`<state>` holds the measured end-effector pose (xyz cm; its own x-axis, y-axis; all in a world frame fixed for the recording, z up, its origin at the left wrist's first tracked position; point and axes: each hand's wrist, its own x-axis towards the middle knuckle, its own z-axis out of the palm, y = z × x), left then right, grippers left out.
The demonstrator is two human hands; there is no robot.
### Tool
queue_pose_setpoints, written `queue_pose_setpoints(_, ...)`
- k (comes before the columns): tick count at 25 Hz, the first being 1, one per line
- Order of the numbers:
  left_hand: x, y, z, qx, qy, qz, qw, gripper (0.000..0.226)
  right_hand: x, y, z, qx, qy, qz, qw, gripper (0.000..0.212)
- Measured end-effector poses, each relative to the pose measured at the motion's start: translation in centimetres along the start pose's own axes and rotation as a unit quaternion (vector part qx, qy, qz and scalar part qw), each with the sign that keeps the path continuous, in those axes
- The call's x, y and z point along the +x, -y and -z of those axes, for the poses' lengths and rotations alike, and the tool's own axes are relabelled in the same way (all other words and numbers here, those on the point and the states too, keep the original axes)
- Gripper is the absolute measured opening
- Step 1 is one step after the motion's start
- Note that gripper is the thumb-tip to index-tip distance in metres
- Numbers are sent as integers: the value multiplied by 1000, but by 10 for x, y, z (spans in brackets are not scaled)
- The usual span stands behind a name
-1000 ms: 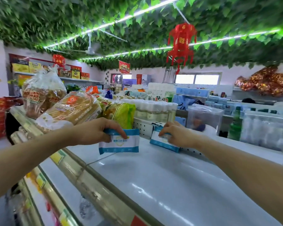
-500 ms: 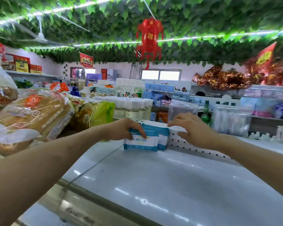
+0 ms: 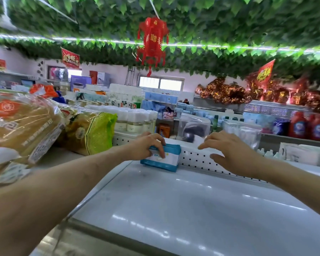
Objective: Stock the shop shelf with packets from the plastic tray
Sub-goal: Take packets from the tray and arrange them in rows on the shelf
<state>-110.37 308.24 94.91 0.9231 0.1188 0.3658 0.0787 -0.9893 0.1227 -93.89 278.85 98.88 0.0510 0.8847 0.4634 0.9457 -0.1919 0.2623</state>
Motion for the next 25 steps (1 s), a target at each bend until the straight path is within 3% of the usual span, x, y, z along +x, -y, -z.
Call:
queue_pose_setpoints(4,-8,-4,3,0,-5,13,1000,50,6,18,3,6,27,13,1000,39)
queue_pose_setpoints(8,-43,-11,24,-32,-6,33,999,33,26,39,1,22,57,43,997,38)
queue_pose_setpoints(14,-152,-49,83,-19,-8,148,989,28,76,98,1,123,60,147,980,30)
queue_pose_setpoints(19,-262,-127,122,27,-23,292,956,28,85,195,16,218,61,329,917,27)
queue_pose_setpoints(25,-399,-228,113,18,-37,481,876,28,28,319,35,244,109,494,828,24)
